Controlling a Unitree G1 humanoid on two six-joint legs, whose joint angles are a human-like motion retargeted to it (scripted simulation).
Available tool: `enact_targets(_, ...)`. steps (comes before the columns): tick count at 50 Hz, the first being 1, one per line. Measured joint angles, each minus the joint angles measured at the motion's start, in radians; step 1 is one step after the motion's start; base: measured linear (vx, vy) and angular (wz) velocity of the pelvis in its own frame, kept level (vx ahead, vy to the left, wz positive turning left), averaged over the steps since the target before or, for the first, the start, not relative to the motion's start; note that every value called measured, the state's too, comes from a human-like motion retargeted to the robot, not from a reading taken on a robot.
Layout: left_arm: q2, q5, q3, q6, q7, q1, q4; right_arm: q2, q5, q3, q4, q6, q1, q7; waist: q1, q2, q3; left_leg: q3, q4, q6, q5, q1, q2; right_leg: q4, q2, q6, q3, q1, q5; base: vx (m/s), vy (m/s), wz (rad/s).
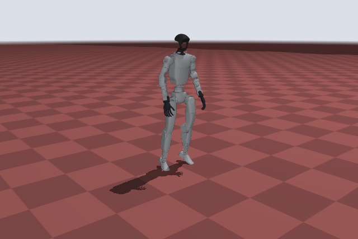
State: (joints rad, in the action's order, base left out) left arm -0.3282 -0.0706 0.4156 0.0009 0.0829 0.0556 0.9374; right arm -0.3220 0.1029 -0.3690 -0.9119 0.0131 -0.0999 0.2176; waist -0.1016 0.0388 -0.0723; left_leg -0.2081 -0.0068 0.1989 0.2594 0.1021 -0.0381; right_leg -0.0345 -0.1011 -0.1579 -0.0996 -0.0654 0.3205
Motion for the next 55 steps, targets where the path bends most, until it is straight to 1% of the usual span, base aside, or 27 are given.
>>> enact_targets(3,0.006,-0.004,0.008,0.016,-0.007,-0.036,0.039,-0.001,-0.014,0.002,-0.051,-0.024,0.033,0.003,-0.009,-0.005,-0.031,0.071,0.021,-0.015,-0.037,0.006,0.018,-0.011,0.001,-0.007,0.019,-0.009,-0.009,0.00,0.00,0.00)
enact_targets(7,0.009,-0.034,0.019,0.023,0.005,-0.082,0.066,-0.006,-0.008,0.023,-0.084,-0.031,0.059,0.011,-0.029,-0.013,-0.055,0.172,0.055,-0.008,-0.005,-0.001,0.042,-0.022,0.014,-0.010,0.102,-0.015,0.067,0.00,0.00,0.00)
enact_targets(8,0.009,-0.037,0.015,0.025,0.011,-0.094,0.064,-0.011,0.004,0.024,-0.084,-0.026,0.070,0.018,-0.033,-0.017,-0.067,0.183,0.073,-0.012,-0.032,0.003,0.046,-0.038,0.020,0.001,0.129,-0.022,0.028,0.00,0.00,0.00)
enact_targets(9,0.010,-0.036,0.002,0.031,0.017,-0.113,0.061,-0.018,0.020,0.023,-0.087,-0.021,0.092,0.026,-0.035,-0.021,-0.089,0.182,0.114,-0.023,-0.135,0.010,0.050,-0.080,0.023,0.015,0.142,-0.031,-0.090,-0.06,0.01,-0.18)
enact_targets(11,0.015,-0.034,-0.039,0.047,0.027,-0.162,0.062,-0.031,0.043,0.019,-0.100,-0.015,0.152,0.041,-0.034,-0.024,-0.147,0.163,0.245,-0.056,-0.447,0.017,0.059,-0.209,0.018,0.040,0.138,-0.042,-0.429,-0.10,0.01,-0.11)
enact_targets(13,0.023,-0.053,-0.092,0.073,0.030,-0.212,0.083,-0.034,0.044,0.020,-0.124,-0.026,0.218,0.051,-0.022,-0.018,-0.200,0.146,0.456,-0.123,-0.728,-0.037,0.066,-0.405,0.008,0.103,0.116,-0.002,-0.733,-0.13,0.01,0.05)
enact_targets(15,0.030,-0.076,-0.127,0.103,0.046,-0.229,0.105,-0.026,0.049,0.036,-0.124,-0.032,0.241,0.084,-0.009,-0.010,-0.219,0.131,0.652,-0.217,-0.824,-0.126,0.063,-0.607,0.003,0.211,0.106,0.083,-0.866,-0.05,0.00,0.05)
enact_targets(17,0.036,-0.036,-0.127,0.099,0.108,-0.211,0.109,-0.003,0.081,0.063,-0.073,-0.011,0.205,0.138,-0.002,0.011,-0.168,0.108,0.622,-0.185,-0.726,-0.174,0.060,-0.609,-0.011,0.171,0.093,0.148,-0.768,0.10,-0.02,0.02)
enact_targets(18,0.041,-0.007,-0.119,0.083,0.137,-0.182,0.103,0.009,0.091,0.075,-0.037,-0.001,0.163,0.147,-0.001,0.019,-0.131,0.105,0.525,-0.142,-0.629,-0.154,0.061,-0.520,-0.011,0.118,0.090,0.136,-0.660,0.20,-0.04,-0.04)
enact_targets(20,0.045,0.031,-0.097,0.060,0.136,-0.120,0.082,0.020,0.081,0.080,0.021,-0.010,0.083,0.108,0.002,0.021,-0.054,0.114,0.276,-0.084,-0.353,-0.091,0.058,-0.253,0.005,0.043,0.095,0.070,-0.349,0.22,-0.06,-0.06)
enact_targets(22,0.037,0.023,-0.073,0.037,0.084,-0.069,0.056,0.020,0.022,0.069,0.039,-0.026,0.028,0.051,0.001,0.015,-0.005,0.109,0.079,-0.053,-0.070,-0.042,0.045,-0.042,0.014,0.007,0.086,0.020,-0.036,0.16,-0.05,-0.10)
enact_targets(23,0.032,0.005,-0.065,0.022,0.056,-0.049,0.047,0.020,-0.005,0.063,0.038,-0.020,0.011,0.031,0.001,0.010,0.007,0.094,0.025,-0.027,0.005,-0.028,0.037,0.008,0.014,-0.018,0.063,0.009,0.046,0.10,-0.05,-0.16)
enact_targets(25,0.024,-0.024,-0.055,0.004,0.028,-0.024,0.030,0.022,-0.014,0.049,0.020,0.002,-0.002,0.027,0.002,0.002,0.014,0.064,-0.014,-0.003,0.008,-0.014,0.025,0.036,0.009,-0.038,0.005,0.004,0.042,0.03,-0.05,-0.25)
enact_targets(27,0.017,-0.029,-0.044,-0.008,0.029,-0.027,0.032,0.024,0.002,0.033,-0.015,0.017,0.013,0.041,0.000,0.005,0.001,0.063,-0.007,-0.017,-0.049,-0.013,0.033,-0.003,-0.002,-0.043,-0.021,0.021,-0.027,-0.03,-0.04,-0.26)
enact_targets(28,0.017,-0.015,-0.037,0.001,0.030,-0.037,0.036,0.021,0.011,0.026,-0.034,0.007,0.027,0.046,0.003,-0.003,-0.015,0.076,0.002,-0.020,-0.056,-0.012,0.031,0.006,0.005,-0.028,-0.016,0.011,-0.030,0.00,0.00,0.00)
enact_targets(35,0.017,-0.020,-0.011,0.026,0.025,-0.143,0.116,-0.003,-0.013,0.004,-0.132,-0.033,0.112,0.035,-0.010,-0.014,-0.080,0.116,0.058,-0.020,-0.051,-0.010,0.035,-0.010,0.018,-0.013,0.061,-0.005,0.021,0.00,-0.01,-0.09)
enact_targets(37,0.011,-0.025,-0.012,0.035,0.035,-0.181,0.116,-0.015,0.011,0.005,-0.130,-0.024,0.141,0.044,-0.010,-0.015,-0.112,0.121,0.109,-0.041,-0.210,0.004,0.043,-0.062,0.014,0.010,0.089,-0.023,-0.151,0.00,0.00,0.00)
enact_targets(38,0.007,-0.035,-0.020,0.042,0.039,-0.210,0.117,-0.022,0.022,0.009,-0.131,-0.021,0.167,0.046,-0.006,-0.016,-0.142,0.116,0.164,-0.062,-0.357,0.010,0.047,-0.112,0.011,0.027,0.095,-0.035,-0.307,-0.07,0.01,0.08)
enact_targets(40,-0.004,-0.089,-0.050,0.062,0.027,-0.264,0.133,-0.032,0.022,0.017,-0.137,-0.029,0.226,0.036,0.011,-0.013,-0.206,0.107,0.345,-0.132,-0.645,-0.016,0.050,-0.274,0.007,0.101,0.078,-0.025,-0.614,-0.10,0.01,0.21)
enact_targets(42,-0.015,-0.171,-0.085,0.084,0.002,-0.288,0.169,-0.029,-0.004,0.030,-0.134,-0.042,0.261,0.035,0.038,-0.003,-0.230,0.103,0.581,-0.233,-0.781,-0.116,0.045,-0.517,-0.001,0.226,0.060,0.070,-0.791,-0.06,0.02,0.26)
enact_targets(43,-0.018,-0.189,-0.089,0.088,0.008,-0.281,0.182,-0.025,-0.014,0.036,-0.121,-0.039,0.256,0.052,0.049,0.005,-0.217,0.093,0.630,-0.242,-0.776,-0.150,0.045,-0.579,-0.012,0.233,0.051,0.108,-0.793,0.07,0.03,0.21)
enact_targets(45,-0.014,-0.179,-0.085,0.066,0.060,-0.233,0.195,-0.008,-0.026,0.064,-0.064,-0.019,0.193,0.096,0.061,0.023,-0.146,0.076,0.556,-0.175,-0.646,-0.166,0.050,-0.535,-0.033,0.148,0.034,0.138,-0.655,0.19,0.02,0.06)
enact_targets(47,-0.005,-0.138,-0.061,0.041,0.084,-0.150,0.161,0.001,-0.028,0.081,-0.001,-0.016,0.095,0.078,0.047,0.017,-0.067,0.083,0.328,-0.086,-0.364,-0.103,0.048,-0.299,-0.015,0.053,0.035,0.082,-0.330,0.25,0.01,-0.26)
enact_targets(48,-0.007,-0.116,-0.043,0.030,0.078,-0.112,0.136,0.003,-0.034,0.081,0.018,-0.023,0.056,0.053,0.038,0.012,-0.036,0.093,0.203,-0.062,-0.192,-0.065,0.046,-0.174,-0.006,0.033,0.034,0.048,-0.152,0.21,0.01,-0.34)
enact_targets(50,-0.015,-0.092,-0.005,0.006,0.049,-0.056,0.097,0.005,-0.056,0.069,0.029,-0.017,0.002,0.012,0.026,-0.001,0.005,0.099,0.032,-0.011,0.053,-0.016,0.027,-0.024,0.003,0.014,-0.009,0.007,0.063,0.15,0.01,-0.23)
enact_targets(52,-0.024,-0.100,0.025,-0.005,0.024,-0.039,0.080,0.007,-0.050,0.049,0.013,0.006,-0.020,0.005,0.028,-0.006,0.019,0.072,-0.011,0.013,0.038,-0.002,0.010,-0.002,-0.002,0.013,-0.070,-0.007,0.051,0.04,0.01,0.00)
enact_targets(55,-0.030,-0.110,0.043,-0.001,0.005,-0.067,0.088,0.011,-0.019,0.018,-0.041,0.014,-0.009,0.009,0.034,0.000,0.006,0.046,-0.012,-0.001,-0.070,0.016,0.007,-0.018,0.010,0.018,-0.036,-0.028,-0.022,0.01,0.03,0.28)
